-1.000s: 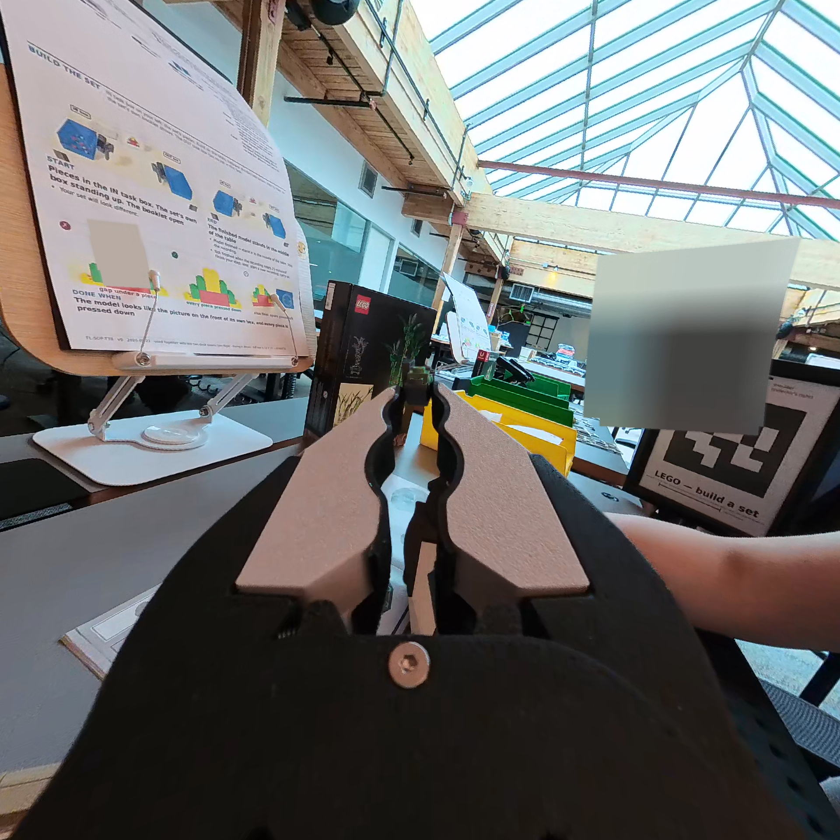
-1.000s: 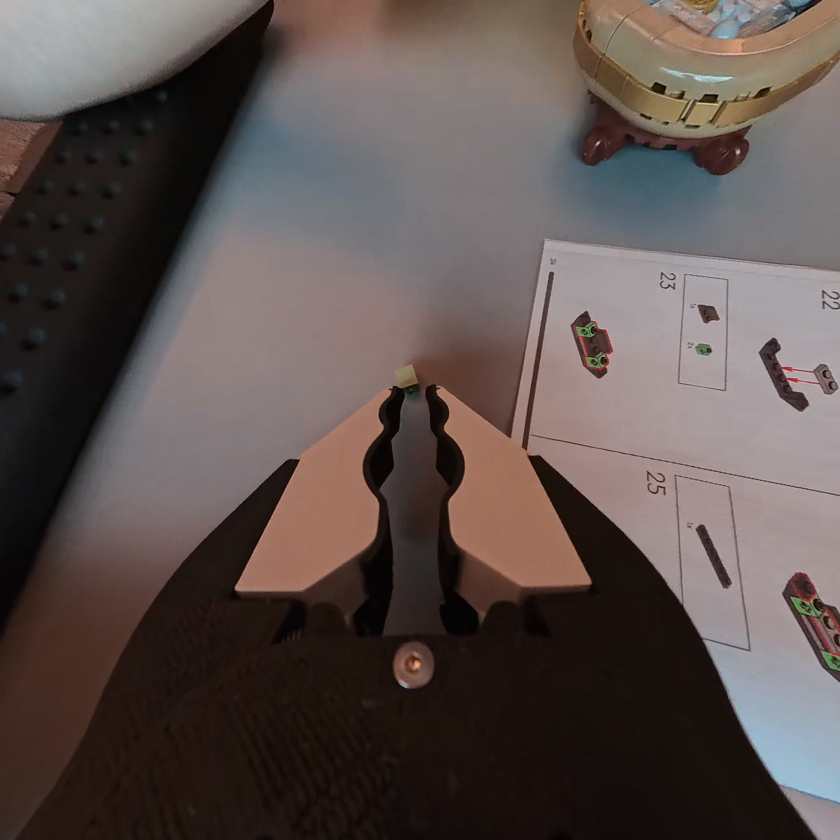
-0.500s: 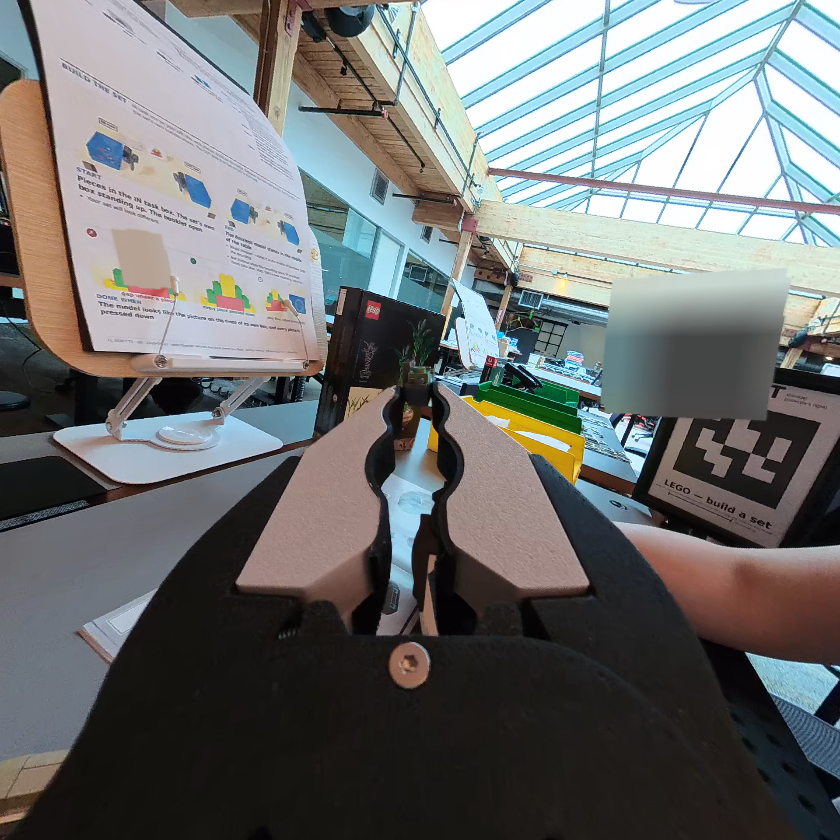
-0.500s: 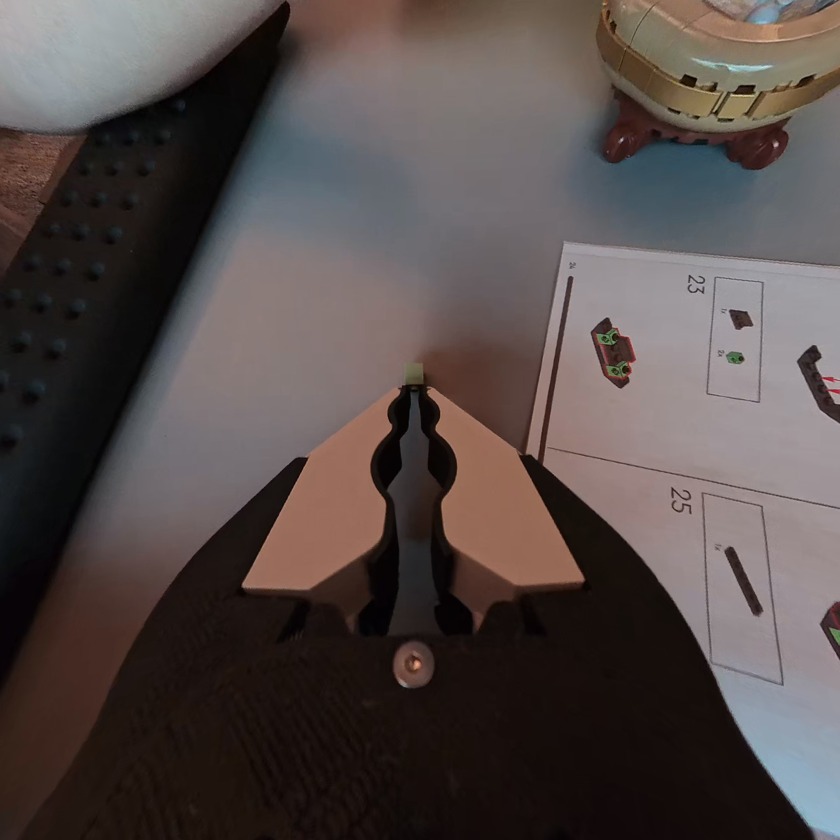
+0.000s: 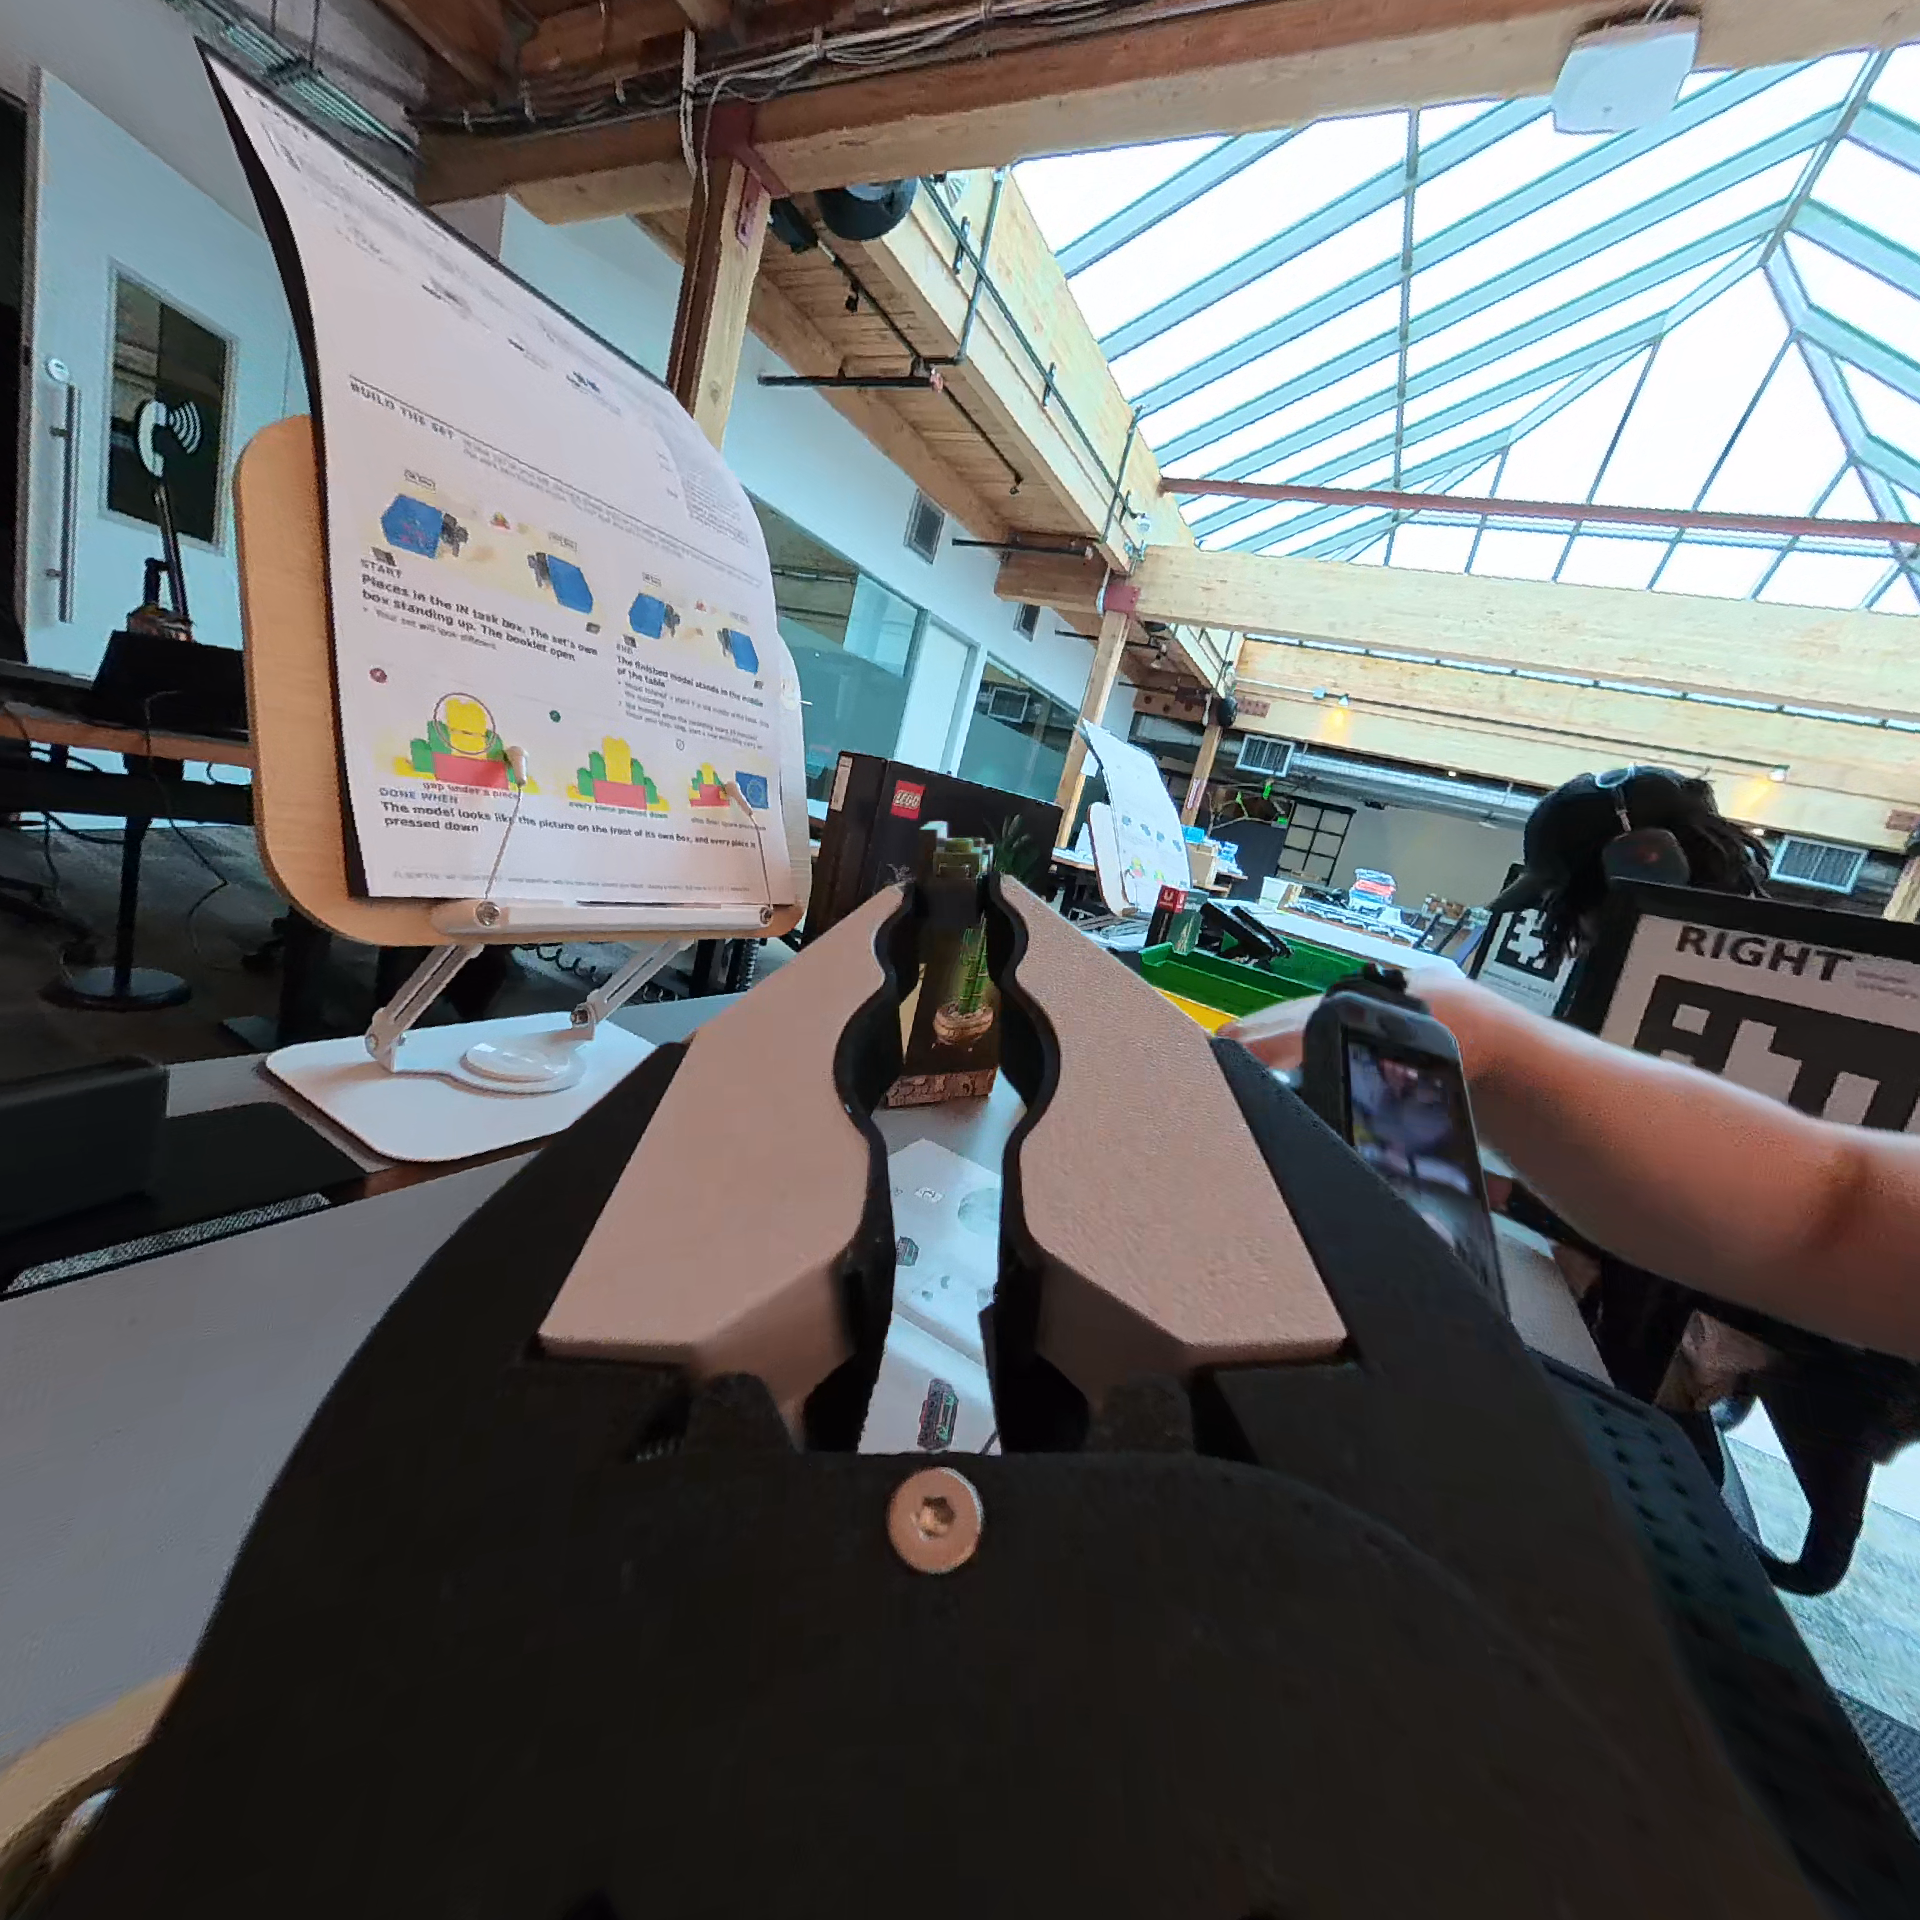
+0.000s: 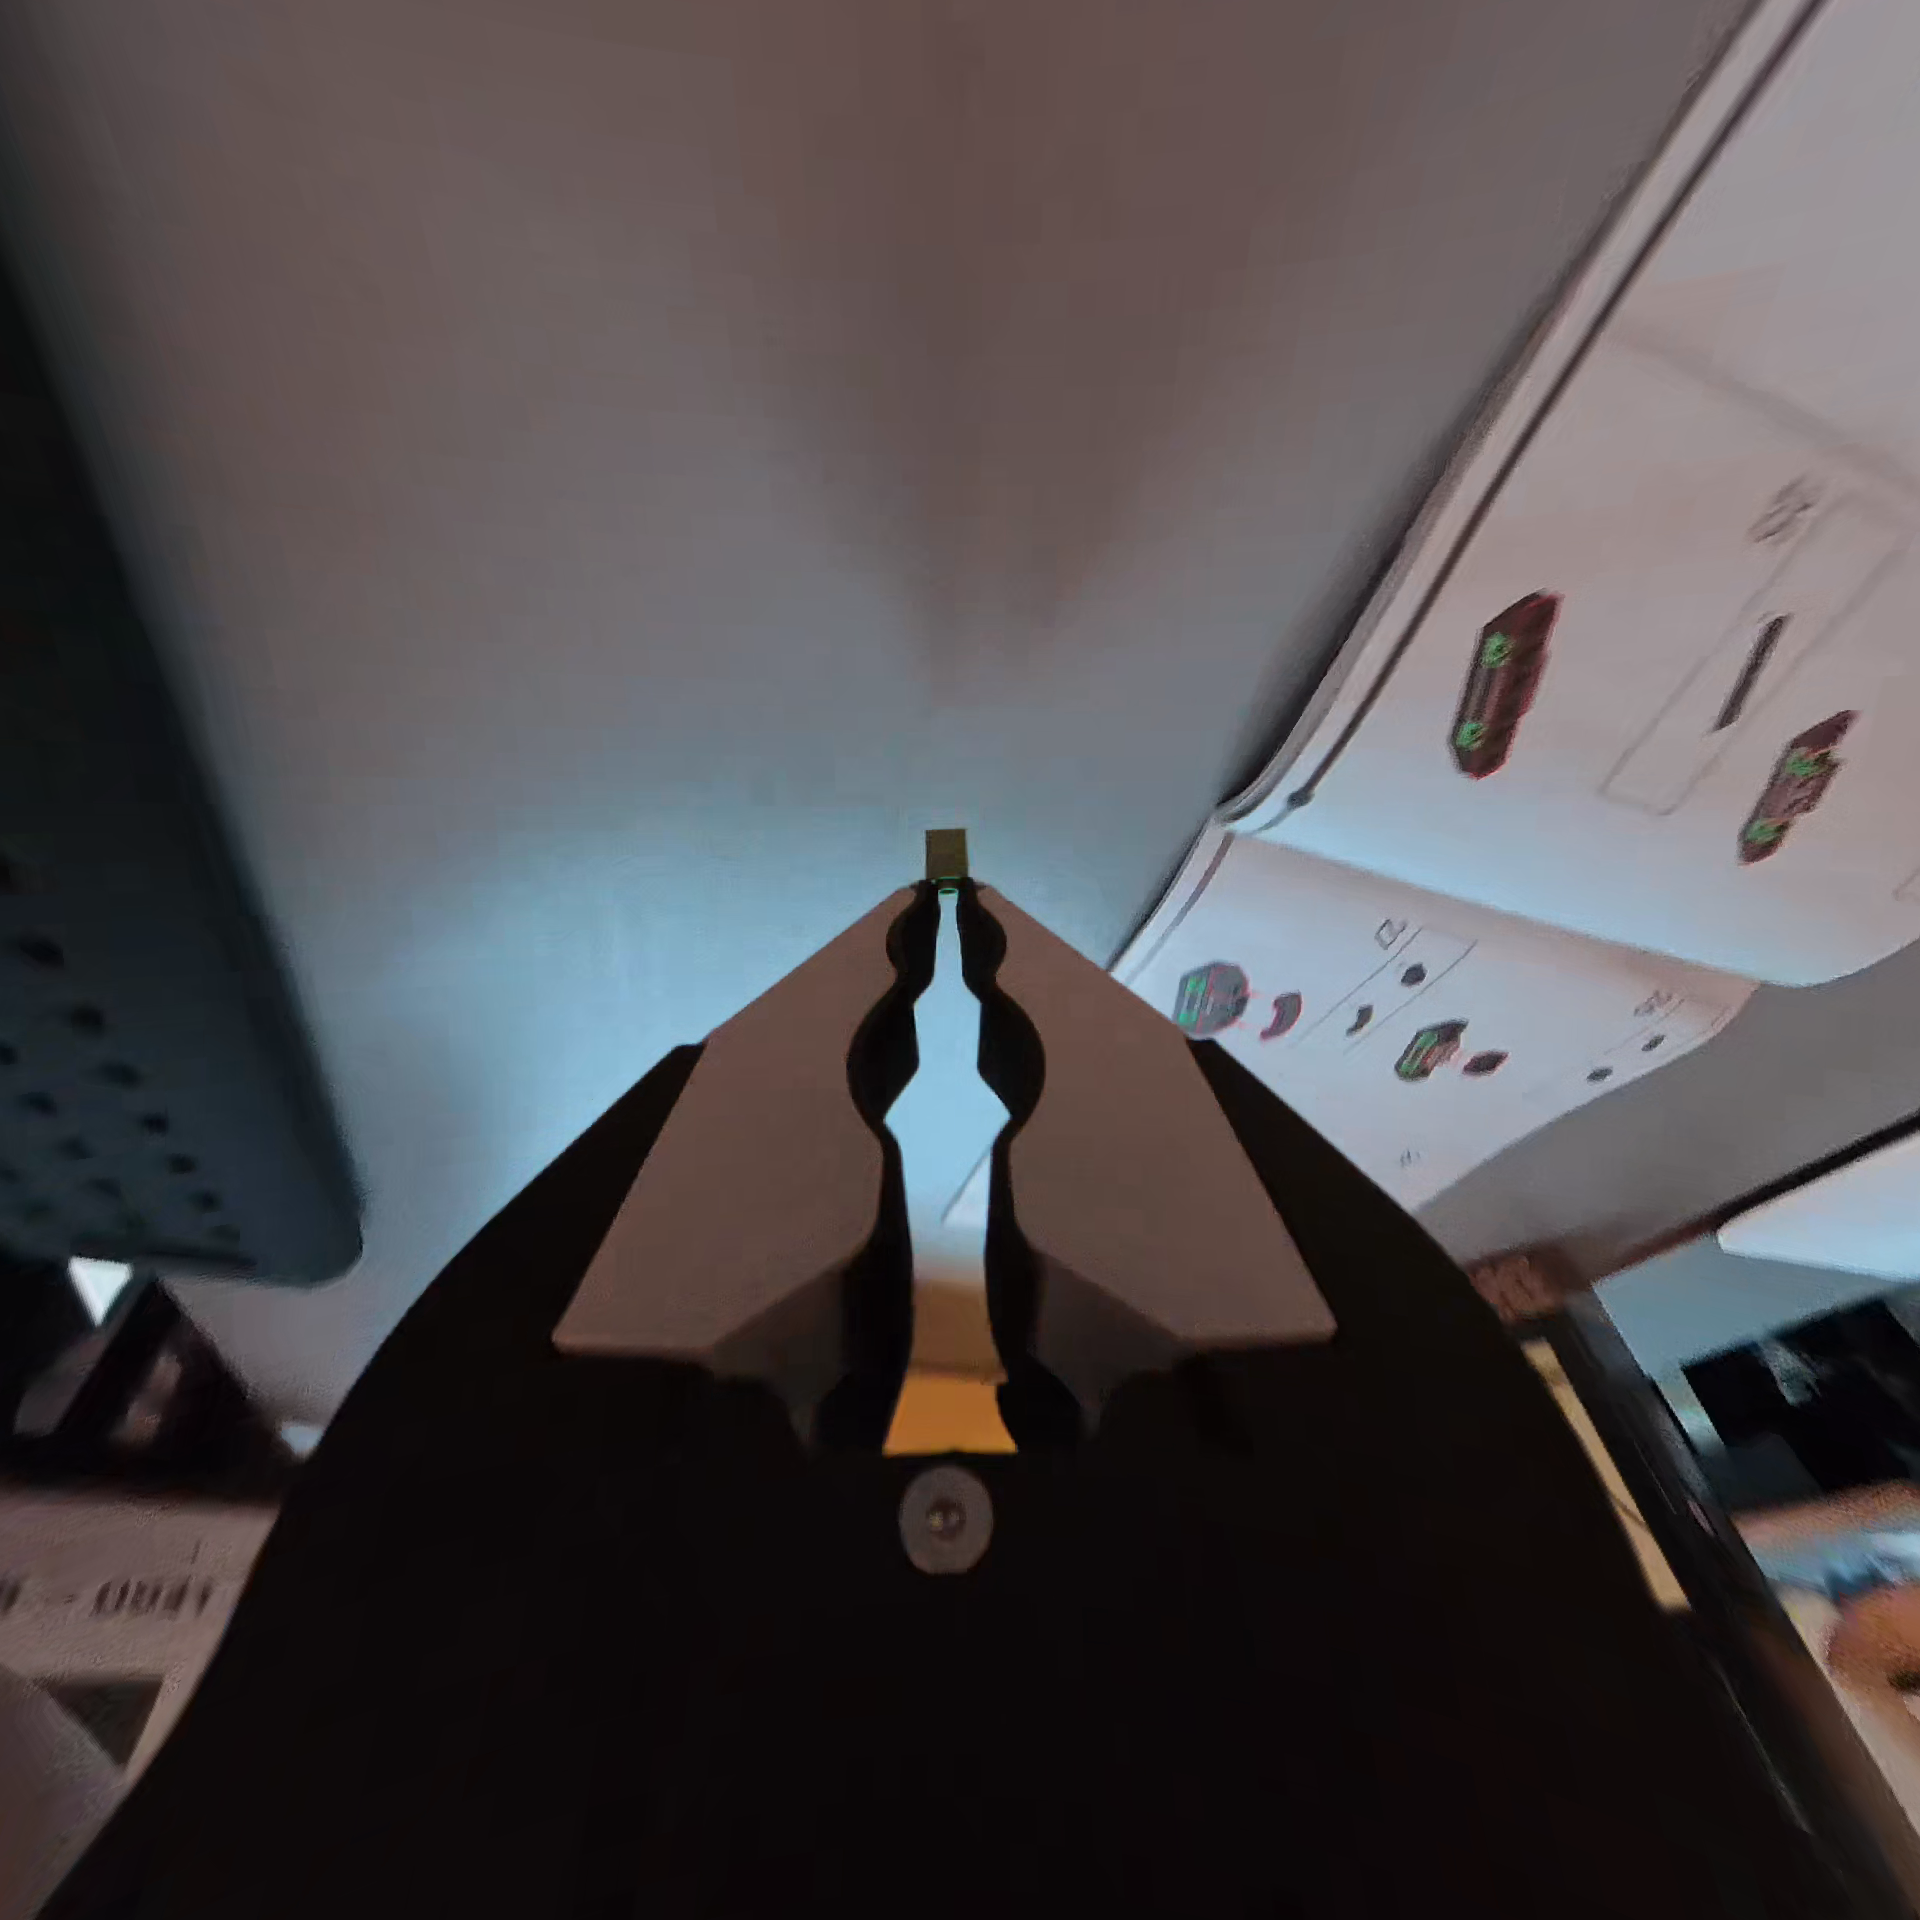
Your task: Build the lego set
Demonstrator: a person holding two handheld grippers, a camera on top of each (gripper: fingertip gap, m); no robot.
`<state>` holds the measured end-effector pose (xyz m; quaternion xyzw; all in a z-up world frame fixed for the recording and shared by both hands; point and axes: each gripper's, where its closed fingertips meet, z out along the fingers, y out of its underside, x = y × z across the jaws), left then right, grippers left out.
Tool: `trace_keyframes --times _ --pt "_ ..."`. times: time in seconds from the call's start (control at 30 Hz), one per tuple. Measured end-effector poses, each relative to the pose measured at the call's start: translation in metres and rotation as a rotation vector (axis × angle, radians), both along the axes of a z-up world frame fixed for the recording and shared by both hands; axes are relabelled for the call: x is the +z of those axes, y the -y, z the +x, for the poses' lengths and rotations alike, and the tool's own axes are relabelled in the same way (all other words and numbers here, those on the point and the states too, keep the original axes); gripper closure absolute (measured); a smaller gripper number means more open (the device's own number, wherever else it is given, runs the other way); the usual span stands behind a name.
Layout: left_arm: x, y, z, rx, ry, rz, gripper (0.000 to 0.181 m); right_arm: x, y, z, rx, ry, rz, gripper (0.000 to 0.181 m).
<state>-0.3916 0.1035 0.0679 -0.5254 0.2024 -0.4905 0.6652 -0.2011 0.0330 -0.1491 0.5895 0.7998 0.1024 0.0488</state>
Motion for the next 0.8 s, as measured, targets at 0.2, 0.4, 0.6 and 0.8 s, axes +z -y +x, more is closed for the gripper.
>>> trace_keyframes --times 0.2,0.4,0.6,0.8 --pt "-0.006 -0.003 0.000 0.018 -0.031 -0.009 0.171 -0.010 0.003 0.015 0.031 0.229 0.036 0.178" --pt "-0.007 -0.005 -0.001 0.008 -0.019 -0.023 0.172 -0.016 0.007 0.017 0.027 0.309 0.037 0.177" --pt "-0.001 -0.001 -0.004 -0.004 0.005 -0.014 0.172 -0.017 0.011 0.017 0.011 0.318 0.041 0.170" --pt "0.004 0.002 -0.008 -0.005 0.030 -0.005 0.171 -0.005 0.018 0.009 -0.100 0.039 -0.009 0.161"
